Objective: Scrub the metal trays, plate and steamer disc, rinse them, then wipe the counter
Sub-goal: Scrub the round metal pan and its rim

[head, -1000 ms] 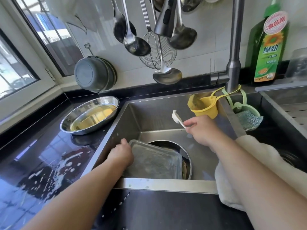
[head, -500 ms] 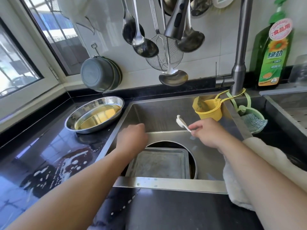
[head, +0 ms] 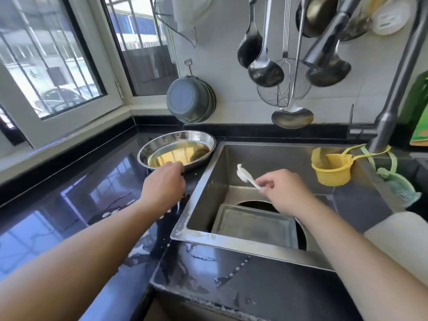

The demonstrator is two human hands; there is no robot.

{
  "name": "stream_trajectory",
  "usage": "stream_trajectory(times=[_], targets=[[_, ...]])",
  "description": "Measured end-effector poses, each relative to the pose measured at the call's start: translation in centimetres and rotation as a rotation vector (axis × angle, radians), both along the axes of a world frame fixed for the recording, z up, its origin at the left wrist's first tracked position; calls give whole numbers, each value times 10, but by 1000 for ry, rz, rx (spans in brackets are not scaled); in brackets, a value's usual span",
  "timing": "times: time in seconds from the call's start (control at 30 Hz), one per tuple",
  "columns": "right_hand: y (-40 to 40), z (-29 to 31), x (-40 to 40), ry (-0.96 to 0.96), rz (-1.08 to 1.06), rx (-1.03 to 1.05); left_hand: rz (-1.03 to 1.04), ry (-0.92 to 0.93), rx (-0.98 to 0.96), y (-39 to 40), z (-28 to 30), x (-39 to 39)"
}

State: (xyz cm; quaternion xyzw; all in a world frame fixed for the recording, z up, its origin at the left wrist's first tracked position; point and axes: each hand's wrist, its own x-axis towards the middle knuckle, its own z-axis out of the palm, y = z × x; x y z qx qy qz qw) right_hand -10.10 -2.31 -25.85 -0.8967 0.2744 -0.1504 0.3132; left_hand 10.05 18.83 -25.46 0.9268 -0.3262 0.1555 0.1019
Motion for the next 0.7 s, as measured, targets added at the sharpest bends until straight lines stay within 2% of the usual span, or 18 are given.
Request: stream_trajectory(times=[0.07,0.13,0.27,0.33,0.53,0.7], targets=[[10,-16,10,-40,-19,48,39,1,1,11,-1,17],[7,-28,11,-30,-17,80,181,143,-129,13,7,37],[-13,-35,10,-103,-80,179,426,835,-632,7,26,69],[-17,-38,12,-109,-108,197,493,1050,-854,6,28,80],[-20,-43,19,-116,-119,203,534,1148,-1128,-13,14,97],[-20,-38,18,-165,-161,186,577,1013,-1358,-29,10,85]])
